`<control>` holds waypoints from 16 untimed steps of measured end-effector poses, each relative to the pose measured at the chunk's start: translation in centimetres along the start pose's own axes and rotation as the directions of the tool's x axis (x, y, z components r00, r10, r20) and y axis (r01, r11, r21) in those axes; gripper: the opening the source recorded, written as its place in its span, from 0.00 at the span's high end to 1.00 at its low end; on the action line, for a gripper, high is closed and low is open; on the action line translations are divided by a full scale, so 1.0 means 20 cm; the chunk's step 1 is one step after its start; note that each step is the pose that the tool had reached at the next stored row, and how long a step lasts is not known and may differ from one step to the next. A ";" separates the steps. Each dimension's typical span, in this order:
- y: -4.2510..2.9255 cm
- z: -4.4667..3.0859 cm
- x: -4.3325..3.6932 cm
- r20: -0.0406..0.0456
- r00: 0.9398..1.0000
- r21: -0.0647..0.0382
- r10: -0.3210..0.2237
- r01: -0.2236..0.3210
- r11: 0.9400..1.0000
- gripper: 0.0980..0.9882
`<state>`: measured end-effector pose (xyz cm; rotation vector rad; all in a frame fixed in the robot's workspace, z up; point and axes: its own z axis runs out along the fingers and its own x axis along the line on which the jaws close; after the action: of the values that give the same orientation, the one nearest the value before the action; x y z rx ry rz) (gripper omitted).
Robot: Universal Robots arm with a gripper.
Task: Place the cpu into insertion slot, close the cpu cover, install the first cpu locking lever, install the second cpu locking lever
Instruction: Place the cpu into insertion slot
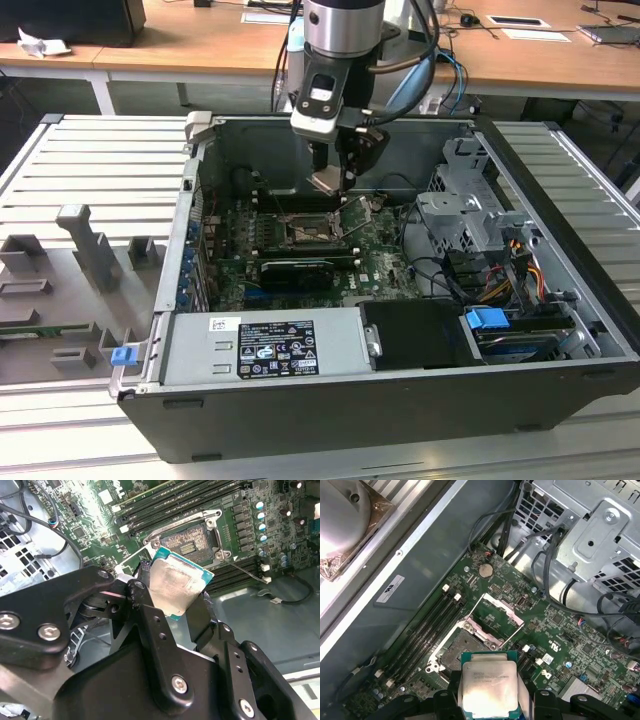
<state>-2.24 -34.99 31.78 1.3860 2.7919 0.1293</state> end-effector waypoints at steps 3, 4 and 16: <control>0.000 0.002 0.000 0.001 1.000 0.000 0.017 -0.017 1.000 0.52; 0.000 0.003 0.000 0.002 1.000 0.000 0.023 -0.023 1.000 0.52; -0.001 0.015 0.000 0.008 0.996 -0.002 0.092 -0.092 0.996 0.52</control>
<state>-2.24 -34.99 31.47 1.5124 2.7213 0.1272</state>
